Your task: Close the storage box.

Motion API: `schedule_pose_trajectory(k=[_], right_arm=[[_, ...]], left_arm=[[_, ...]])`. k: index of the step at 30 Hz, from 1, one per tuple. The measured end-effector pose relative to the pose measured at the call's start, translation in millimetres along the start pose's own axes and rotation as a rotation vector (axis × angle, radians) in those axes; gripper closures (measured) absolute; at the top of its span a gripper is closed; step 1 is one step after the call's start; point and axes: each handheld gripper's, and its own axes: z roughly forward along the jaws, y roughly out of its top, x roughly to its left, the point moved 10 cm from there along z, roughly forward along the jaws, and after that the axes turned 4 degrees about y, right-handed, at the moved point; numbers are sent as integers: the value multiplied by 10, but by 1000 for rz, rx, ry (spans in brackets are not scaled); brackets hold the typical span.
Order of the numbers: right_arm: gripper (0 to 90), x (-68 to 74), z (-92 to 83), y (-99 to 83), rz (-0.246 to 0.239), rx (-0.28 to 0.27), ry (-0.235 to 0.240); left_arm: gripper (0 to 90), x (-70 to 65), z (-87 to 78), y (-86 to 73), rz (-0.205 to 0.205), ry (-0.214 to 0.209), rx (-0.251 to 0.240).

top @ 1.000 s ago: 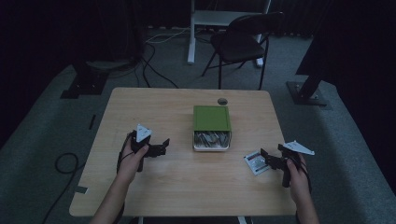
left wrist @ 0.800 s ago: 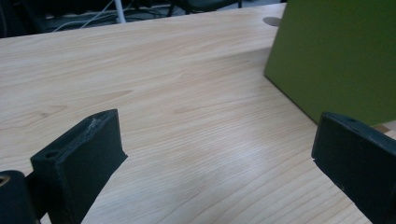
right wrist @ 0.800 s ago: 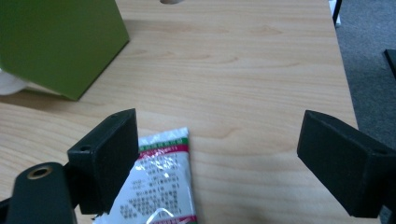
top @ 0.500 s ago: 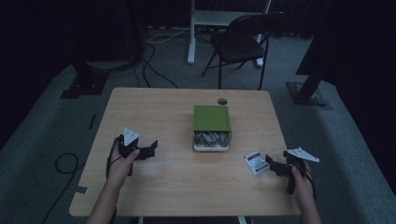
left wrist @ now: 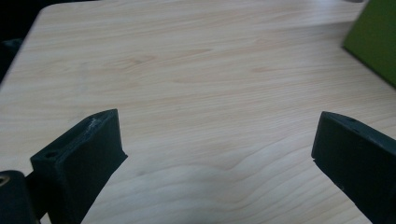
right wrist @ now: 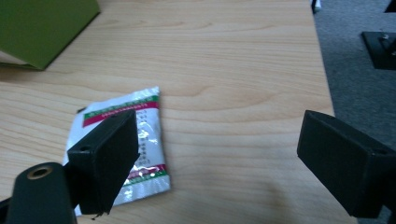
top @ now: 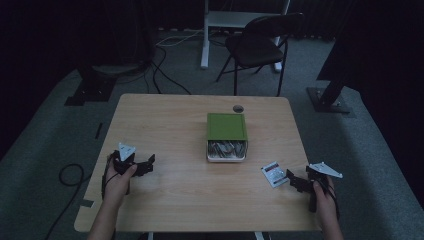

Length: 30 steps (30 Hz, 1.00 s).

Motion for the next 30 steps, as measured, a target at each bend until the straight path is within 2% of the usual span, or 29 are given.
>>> schedule_pose_trajectory(k=[2, 5, 7, 9, 13, 18, 20, 24, 30], right_arm=[[126, -12, -2, -7, 0, 0, -8], [126, -57, -9, -42, 16, 11, -30], [126, -70, -7, -59, 6, 18, -42], [126, -72, -5, -75, 7, 24, -51], [126, -67, 7, -110, 13, 35, -61], [129, -86, 13, -140, 26, 46, -74], [128, -88, 12, -150, 31, 53, -77], [129, -81, 24, -171, 31, 75, -79], [129, -49, 52, -213, 28, 120, -75]], left_arm=[[27, 35, -11, -17, 0, 9, 2], [27, 164, -65, -93, -16, 45, 10], [27, 220, -91, -128, -44, 61, 13], [27, 268, -110, -165, -51, 80, 18], [27, 311, -142, -229, -73, 93, 30], [27, 359, -171, -312, -73, 120, 63], [27, 369, -187, -319, -76, 127, 59], [27, 414, -218, -367, -85, 154, 86], [27, 520, -280, -427, -93, 215, 117]])
